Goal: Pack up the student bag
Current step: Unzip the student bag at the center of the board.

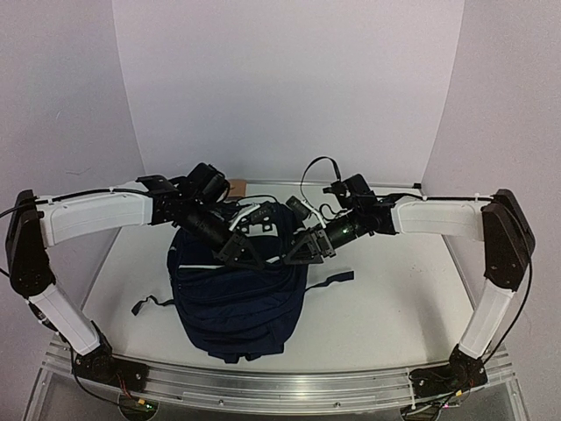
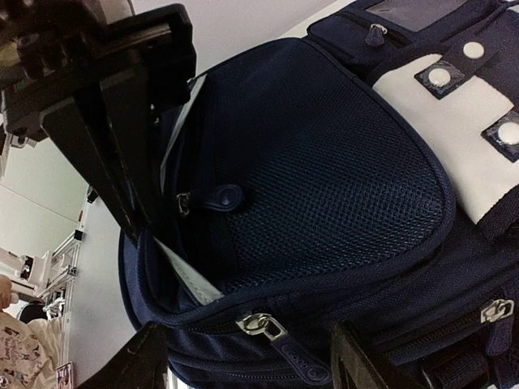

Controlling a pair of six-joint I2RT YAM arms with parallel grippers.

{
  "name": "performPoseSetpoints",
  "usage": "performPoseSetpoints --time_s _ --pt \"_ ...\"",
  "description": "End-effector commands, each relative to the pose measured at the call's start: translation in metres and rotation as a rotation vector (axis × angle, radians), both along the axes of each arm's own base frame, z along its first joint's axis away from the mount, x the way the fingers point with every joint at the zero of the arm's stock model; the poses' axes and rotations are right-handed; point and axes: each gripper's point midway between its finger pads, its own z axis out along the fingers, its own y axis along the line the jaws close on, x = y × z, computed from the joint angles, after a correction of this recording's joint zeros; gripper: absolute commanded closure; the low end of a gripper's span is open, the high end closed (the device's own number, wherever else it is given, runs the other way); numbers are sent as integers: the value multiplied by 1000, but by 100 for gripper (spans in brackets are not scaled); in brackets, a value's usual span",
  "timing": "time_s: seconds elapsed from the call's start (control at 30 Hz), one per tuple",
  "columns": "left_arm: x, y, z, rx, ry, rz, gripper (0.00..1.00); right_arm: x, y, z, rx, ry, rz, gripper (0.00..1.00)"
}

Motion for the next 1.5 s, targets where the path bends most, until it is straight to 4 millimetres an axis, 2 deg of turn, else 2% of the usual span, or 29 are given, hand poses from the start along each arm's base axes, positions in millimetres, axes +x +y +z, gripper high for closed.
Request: performPoseSetpoints --time_s 0.0,0.1,0.23,0.47,0.53,0.67,0.93,1.07,1.2,1.27,1.33,1.4,1.47 --pt "-4 -8 33 -70 41 -16 100 0 6 7 49 -36 54 34" --pt "-2 -8 33 -70 40 -13 100 0 9 5 54 -29 69 38" --pt "1 -9 32 -68 39 -7 100 -2 10 2 52 -29 78 51" --pt "8 -6 29 -60 28 18 100 -4 7 -3 36 -17 70 91" --pt "10 -5 28 -60 25 26 100 -6 5 -2 32 -17 66 100" --pt "18 -5 23 -49 3 58 100 -7 2 -1 4 -31 27 100" --pt "60 -16 2 11 -58 200 100 -20 -5 -2 -126 -118 -141 100" --pt "76 -29 -8 22 -63 209 100 -23 -6 9 -143 -140 -262 100" --pt "86 -52 -6 -50 -32 197 100 -23 -3 13 -165 -173 -369 100" --pt "89 -64 -4 -97 3 194 99 -19 2 20 -116 -176 -423 100" --pt "94 -69 -3 -124 19 214 92 -14 9 31 -39 -166 -472 100" --pt "98 -68 -3 -126 19 251 80 -9 10 31 -20 -153 -523 100" --pt "102 -58 -1 -102 0 309 65 2 3 28 -39 -160 -599 100"
